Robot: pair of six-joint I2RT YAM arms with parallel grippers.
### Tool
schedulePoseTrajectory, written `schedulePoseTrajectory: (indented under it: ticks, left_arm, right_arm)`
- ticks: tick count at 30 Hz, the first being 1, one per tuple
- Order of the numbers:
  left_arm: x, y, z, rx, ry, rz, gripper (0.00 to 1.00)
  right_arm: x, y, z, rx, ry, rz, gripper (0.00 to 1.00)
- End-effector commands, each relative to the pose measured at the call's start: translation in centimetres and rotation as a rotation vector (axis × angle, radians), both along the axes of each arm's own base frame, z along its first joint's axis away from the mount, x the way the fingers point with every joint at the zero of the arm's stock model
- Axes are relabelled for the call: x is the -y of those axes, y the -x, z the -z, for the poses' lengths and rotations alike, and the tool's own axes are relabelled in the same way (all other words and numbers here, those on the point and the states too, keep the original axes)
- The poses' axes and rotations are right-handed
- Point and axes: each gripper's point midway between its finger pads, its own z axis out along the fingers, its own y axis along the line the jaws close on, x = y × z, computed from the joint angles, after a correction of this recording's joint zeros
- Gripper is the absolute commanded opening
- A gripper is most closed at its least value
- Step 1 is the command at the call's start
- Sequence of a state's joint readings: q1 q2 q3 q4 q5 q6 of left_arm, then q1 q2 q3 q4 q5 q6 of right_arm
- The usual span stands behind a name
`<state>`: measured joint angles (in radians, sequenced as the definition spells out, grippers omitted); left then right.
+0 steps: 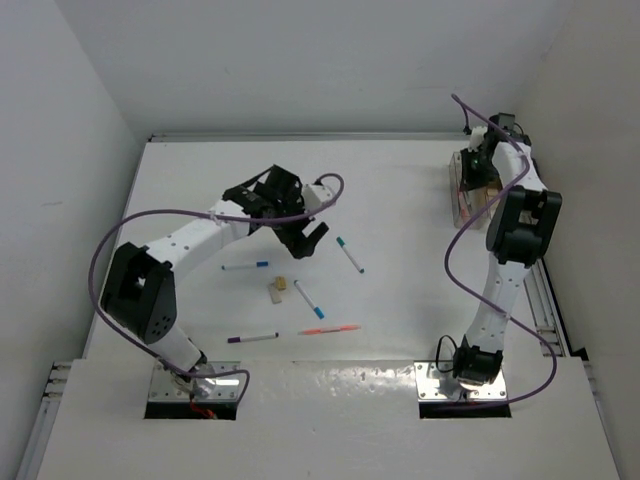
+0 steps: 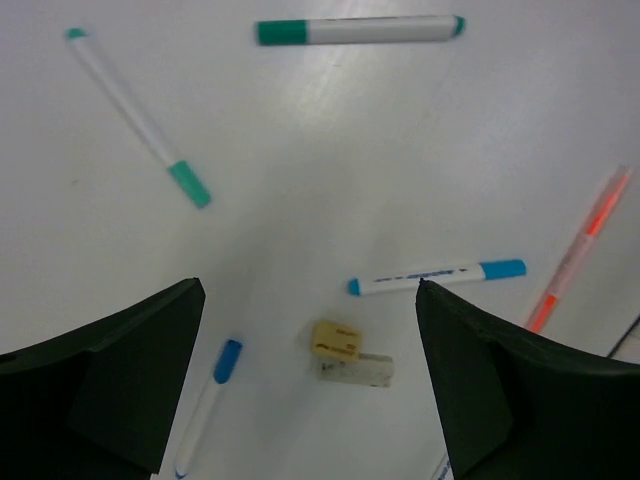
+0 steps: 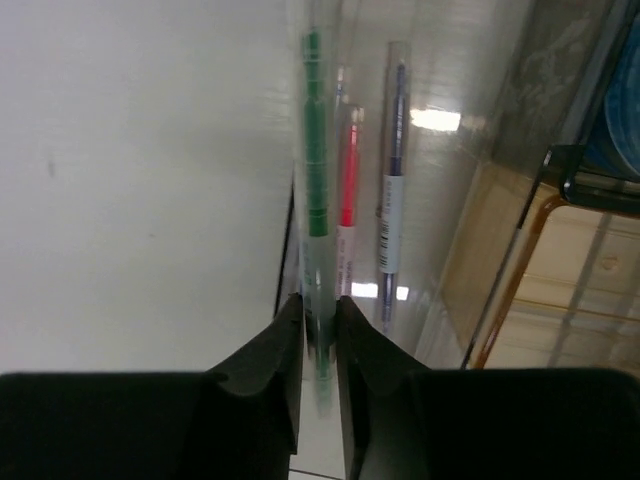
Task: Sort the stationery into containers
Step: Place the pen in the storage box, then pick up the pen from the center of the board.
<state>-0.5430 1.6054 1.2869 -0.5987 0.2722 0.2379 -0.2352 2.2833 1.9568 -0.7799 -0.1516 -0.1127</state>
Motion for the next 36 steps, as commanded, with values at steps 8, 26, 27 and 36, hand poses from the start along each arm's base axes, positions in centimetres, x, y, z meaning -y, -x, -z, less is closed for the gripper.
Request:
schedulePoseTrajectory:
  ticks: [8,26,27,36]
  left_arm:
    - [3.8,9.6,3.6,-0.041,-0.075,0.349,0.77]
    - [8.0,17.5,9.4,-0.058,-0.234,0.488,0.64]
    - [8.3,17.5,9.5,-0.051,-0.242,0.485,0.64]
    - [8.8,18.2,13.2,-0.091,-0.368,0.474,0.6]
  right_arm:
    - [1.7,2.9,-2.6,-0.019,0.059,0.064,0.58]
    - [-9.4,14.4,-17.1,0.162,-0.25,-0.025,0.6]
    - [-9.6,15.0,-16.9,0.156,-0.255,-0.025,0.6]
    - [-10.2,18.3,-18.6,0.211,-0.238,-0.045,0.6]
